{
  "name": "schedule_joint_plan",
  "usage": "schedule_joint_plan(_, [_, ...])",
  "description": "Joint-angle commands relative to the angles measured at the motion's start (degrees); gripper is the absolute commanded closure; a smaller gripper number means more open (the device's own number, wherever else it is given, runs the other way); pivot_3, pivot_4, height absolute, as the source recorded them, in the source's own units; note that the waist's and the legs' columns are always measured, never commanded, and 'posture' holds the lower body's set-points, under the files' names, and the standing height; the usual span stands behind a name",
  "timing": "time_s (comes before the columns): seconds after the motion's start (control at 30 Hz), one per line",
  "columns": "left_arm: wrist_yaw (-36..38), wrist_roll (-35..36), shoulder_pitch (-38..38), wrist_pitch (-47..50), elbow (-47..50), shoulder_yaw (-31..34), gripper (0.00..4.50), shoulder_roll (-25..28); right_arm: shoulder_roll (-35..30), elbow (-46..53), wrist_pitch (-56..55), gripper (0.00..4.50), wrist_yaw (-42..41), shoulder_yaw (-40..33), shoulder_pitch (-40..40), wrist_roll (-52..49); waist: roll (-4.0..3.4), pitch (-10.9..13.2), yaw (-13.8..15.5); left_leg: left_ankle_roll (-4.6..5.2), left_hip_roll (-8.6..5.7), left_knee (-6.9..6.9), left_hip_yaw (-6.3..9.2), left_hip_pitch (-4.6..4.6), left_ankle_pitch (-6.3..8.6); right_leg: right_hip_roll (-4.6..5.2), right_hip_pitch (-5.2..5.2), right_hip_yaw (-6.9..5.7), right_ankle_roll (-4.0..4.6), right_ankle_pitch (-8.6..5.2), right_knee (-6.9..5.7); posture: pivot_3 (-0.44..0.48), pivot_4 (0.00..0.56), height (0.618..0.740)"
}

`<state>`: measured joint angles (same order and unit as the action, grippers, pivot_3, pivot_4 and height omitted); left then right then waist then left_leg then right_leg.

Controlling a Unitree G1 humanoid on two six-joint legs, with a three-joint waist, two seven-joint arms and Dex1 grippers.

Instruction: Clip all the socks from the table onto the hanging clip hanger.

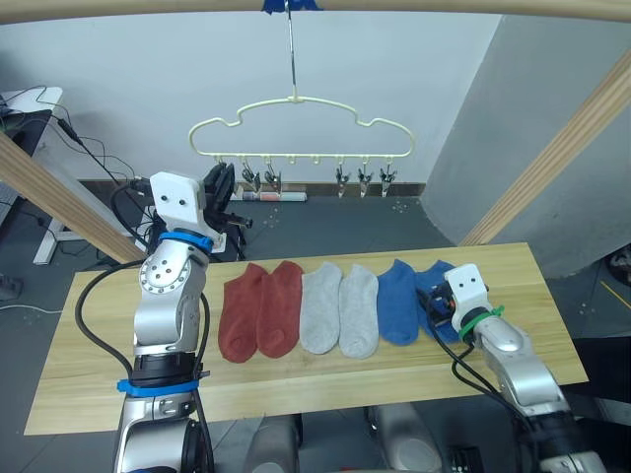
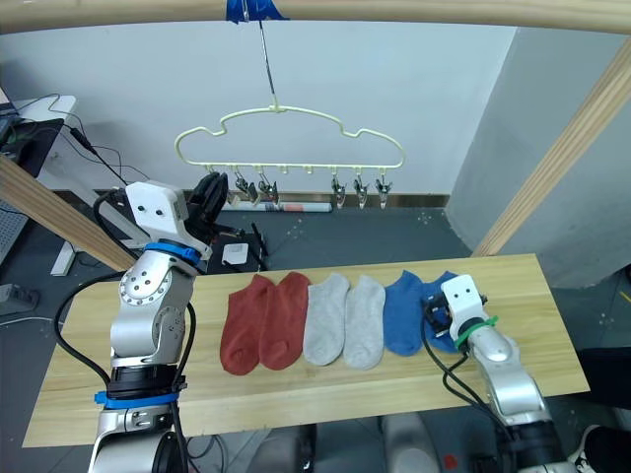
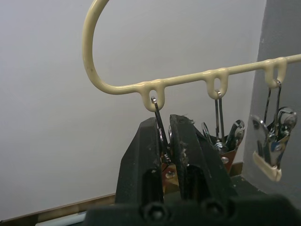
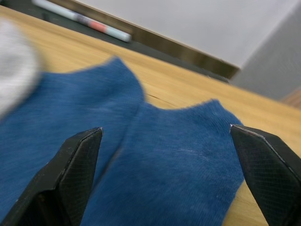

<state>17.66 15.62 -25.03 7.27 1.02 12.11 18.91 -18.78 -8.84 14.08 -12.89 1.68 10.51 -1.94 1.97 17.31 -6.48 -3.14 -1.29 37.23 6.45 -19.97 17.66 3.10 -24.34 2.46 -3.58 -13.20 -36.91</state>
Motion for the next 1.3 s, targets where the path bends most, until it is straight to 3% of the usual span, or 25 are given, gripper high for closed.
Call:
schedule_joint_plan(0.03, [0.68,0.56,0.33,0.19,3.28,0.46,4.47,1.18,1.44,-6.36,-3.54,0.0,2.7,-2.66,2.73,0.16,0.03,0.16,0.02,0.0,0.0,-0.01,0.01,-0.01,0.0,0.0,-0.01,-0.01,0.0,0.0,-0.01,-0.164,0.33,0.733])
schedule_joint_plan(0.17, [1.12,0.66,0.93,0.81,4.03,0.56,4.47,1.45,3.57,-12.19,-2.99,0.0,4.17,-4.76,4.99,-0.91,0.01,0.18,0.08,0.0,0.0,-0.05,0.01,-0.1,0.01,0.06,-0.09,-0.01,0.02,0.01,0.0,-0.155,0.329,0.733])
schedule_joint_plan(0.3, [1.45,0.93,1.37,1.16,4.48,0.79,4.47,1.8,4.87,-12.24,-0.66,0.83,4.42,-5.98,4.09,-1.95,0.01,0.18,0.15,0.01,0.0,-0.05,0.02,-0.13,0.03,0.08,-0.09,-0.03,0.02,0.01,0.02,-0.154,0.326,0.733])
schedule_joint_plan(0.63, [2.78,1.97,2.01,2.34,5.18,1.2,4.47,2.41,5.77,-5.95,-0.28,4.44,2.53,-6.05,-0.32,-2.94,0.01,0.18,0.16,0.02,0.0,0.01,0.01,-0.1,0.03,0.06,-0.06,-0.03,-0.03,0.03,-0.01,-0.158,0.327,0.733])
schedule_joint_plan(0.87, [7.94,8.34,1.5,9.47,8.68,1.71,4.47,5.6,1.73,9.4,-2.71,4.5,-5.79,-0.5,-3.9,-1.32,-0.17,0.52,-0.03,0.02,-0.01,-0.01,0.01,-0.15,0.03,0.05,-0.1,-0.02,-0.03,0.03,0.0,-0.159,0.334,0.733])
schedule_joint_plan(1.07, [10.72,15.6,0.46,18.61,12.7,2.76,4.47,8.88,-3.57,24.71,-7.01,4.5,-14.77,9.47,-1.54,2.51,-0.23,0.85,-0.09,0.01,0.02,-0.02,0.04,-0.15,0.02,0.01,-0.14,-0.07,-0.06,0.01,-0.01,-0.167,0.342,0.733])
schedule_joint_plan(1.23, [11.17,19.18,0.49,23.36,15.13,2.9,4.47,9.9,-2.82,26.01,-11.49,4.5,-17.72,16.84,3.85,6.54,-0.05,1.22,0.01,-0.03,0.0,-0.01,0.05,-0.2,0.0,0.03,-0.17,-0.08,-0.05,0.02,0.01,-0.167,0.346,0.733])
schedule_joint_plan(1.3, [10.97,20.69,0.59,25.25,16.17,3.02,4.47,9.92,-0.31,23.84,-13.23,4.5,-17.47,19.79,7.15,8.36,-0.03,1.23,0.04,-0.16,0.01,0.12,0.06,-0.64,-0.07,0.05,-0.6,-0.07,-0.03,0.04,-0.06,-0.166,0.346,0.733])
